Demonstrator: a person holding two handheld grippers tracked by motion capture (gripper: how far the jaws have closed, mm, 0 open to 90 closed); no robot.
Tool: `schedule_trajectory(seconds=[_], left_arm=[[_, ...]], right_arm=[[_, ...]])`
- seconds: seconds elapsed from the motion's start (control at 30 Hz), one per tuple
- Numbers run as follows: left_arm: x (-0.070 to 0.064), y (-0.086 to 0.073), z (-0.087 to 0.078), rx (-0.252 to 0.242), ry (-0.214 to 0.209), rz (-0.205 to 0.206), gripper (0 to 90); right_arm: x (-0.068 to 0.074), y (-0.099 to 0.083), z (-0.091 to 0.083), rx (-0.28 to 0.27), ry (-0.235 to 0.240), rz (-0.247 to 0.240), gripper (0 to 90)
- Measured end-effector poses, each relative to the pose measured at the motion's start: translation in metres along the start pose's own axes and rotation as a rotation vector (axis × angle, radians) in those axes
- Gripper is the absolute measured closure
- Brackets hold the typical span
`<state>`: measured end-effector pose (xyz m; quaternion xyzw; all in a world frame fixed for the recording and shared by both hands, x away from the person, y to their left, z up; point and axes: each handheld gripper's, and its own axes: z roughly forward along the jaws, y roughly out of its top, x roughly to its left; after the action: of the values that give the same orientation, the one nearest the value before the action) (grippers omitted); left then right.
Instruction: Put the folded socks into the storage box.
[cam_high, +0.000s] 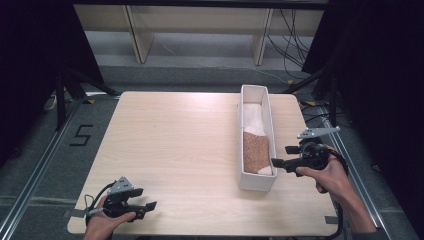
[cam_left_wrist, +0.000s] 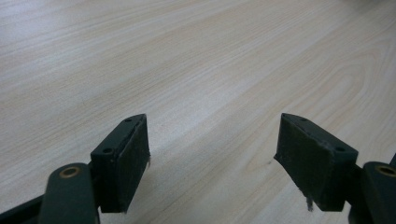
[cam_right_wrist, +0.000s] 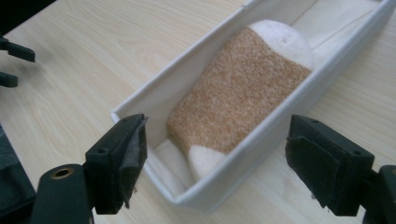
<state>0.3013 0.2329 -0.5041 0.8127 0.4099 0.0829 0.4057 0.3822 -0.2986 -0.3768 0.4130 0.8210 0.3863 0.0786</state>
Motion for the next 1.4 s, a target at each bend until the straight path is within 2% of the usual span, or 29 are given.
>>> schedule_trajectory(seconds=[0.03,0.1,0.13,0.2,0.23,0.27,0.3,0.37,0.57,0.6,0.67,0.7,0.77,0.87,0.9,0.97,1.0,1.03,1.07,1.1,1.13,1.17,1.2,1.23,1.3,1.33,1.37,1.4], left_arm=[[0.000,0.000,0.000,0.003,-0.002,-0.001,24.5],[0.000,0.000,0.000,0.004,0.003,0.001,24.5],[0.000,0.000,0.000,0.002,0.002,0.000,24.5],[-0.002,-0.001,0.003,-0.024,0.007,-0.025,24.5],[0.000,-0.001,0.001,-0.008,0.010,-0.011,24.5],[0.001,-0.001,0.001,0.003,0.006,-0.002,24.5],[0.002,-0.001,0.001,0.005,0.005,0.000,24.5],[0.002,-0.001,0.000,0.014,0.005,0.001,24.5],[0.002,-0.002,0.001,0.002,0.011,-0.006,24.5],[0.002,-0.002,0.001,0.002,0.011,-0.006,24.5],[0.002,-0.001,0.001,0.003,0.010,-0.004,24.4],[0.002,-0.001,0.001,0.002,0.010,-0.005,24.4],[0.002,-0.002,0.001,0.001,0.014,0.000,24.3],[0.002,-0.001,0.001,0.008,0.015,0.004,24.3],[0.002,-0.001,0.001,0.008,0.014,0.005,24.3],[0.002,-0.001,0.001,0.013,0.007,0.005,24.3],[0.002,-0.002,0.002,0.003,0.013,0.003,24.3],[0.002,-0.002,0.003,0.004,0.007,0.001,24.1],[0.002,-0.001,0.002,0.012,0.007,0.003,23.9],[0.002,-0.001,0.002,0.010,0.009,0.003,23.9],[0.001,-0.002,0.002,0.000,0.014,0.002,23.9],[0.001,-0.002,0.002,0.000,0.013,0.002,23.9],[0.002,-0.001,0.002,0.007,0.009,0.005,23.9],[0.002,-0.001,0.001,0.009,0.009,0.006,23.9],[0.001,-0.002,0.002,0.001,0.013,0.004,23.9],[0.002,-0.001,0.001,0.008,0.009,0.006,23.8],[0.002,-0.001,0.002,0.008,0.005,0.005,23.8],[0.002,-0.001,0.001,0.007,0.009,0.005,23.8]], right_arm=[[-0.001,-0.002,-0.003,0.008,-0.008,-0.008,21.1],[0.000,-0.008,-0.005,0.003,0.015,0.020,20.9],[-0.001,-0.010,-0.007,0.003,-0.003,0.010,20.9],[-0.001,-0.015,-0.010,-0.002,0.007,0.018,20.5],[0.000,-0.017,-0.011,0.000,0.000,0.026,20.4],[-0.002,-0.018,-0.012,-0.018,-0.020,-0.002,20.2],[-0.002,-0.021,-0.014,-0.026,-0.014,0.016,19.9],[-0.003,-0.026,-0.016,-0.038,-0.002,0.020,19.9],[-0.005,-0.041,-0.019,-0.033,-0.031,0.037,19.0],[-0.006,-0.046,-0.019,-0.039,-0.032,0.026,19.0],[-0.007,-0.054,-0.017,-0.029,-0.001,0.064,18.6],[-0.008,-0.057,-0.016,-0.038,-0.016,0.056,18.6],[-0.010,-0.063,-0.016,-0.023,-0.023,0.045,18.5],[-0.009,-0.072,-0.013,-0.015,-0.034,0.069,18.1],[-0.009,-0.074,-0.013,-0.003,-0.015,0.086,18.1],[-0.008,-0.079,-0.010,-0.008,-0.012,0.092,18.1],[-0.008,-0.081,-0.010,0.001,-0.019,0.093,18.1],[-0.010,-0.082,-0.011,0.001,-0.038,0.063,18.2],[-0.007,-0.084,-0.008,-0.009,-0.029,0.098,18.2],[-0.009,-0.087,-0.007,-0.002,-0.040,0.077,18.3],[-0.007,-0.089,-0.006,0.006,-0.021,0.113,18.4],[-0.008,-0.091,-0.005,0.012,-0.036,0.088,18.4],[-0.008,-0.094,-0.004,0.014,-0.047,0.089,18.4],[-0.008,-0.096,-0.003,0.026,-0.036,0.094,18.4],[-0.007,-0.102,0.001,0.025,-0.057,0.096,18.5],[-0.007,-0.104,0.003,0.029,-0.046,0.097,18.4],[-0.007,-0.107,0.005,0.059,-0.036,0.112,18.4],[-0.008,-0.109,0.007,0.056,-0.036,0.102,18.5]])
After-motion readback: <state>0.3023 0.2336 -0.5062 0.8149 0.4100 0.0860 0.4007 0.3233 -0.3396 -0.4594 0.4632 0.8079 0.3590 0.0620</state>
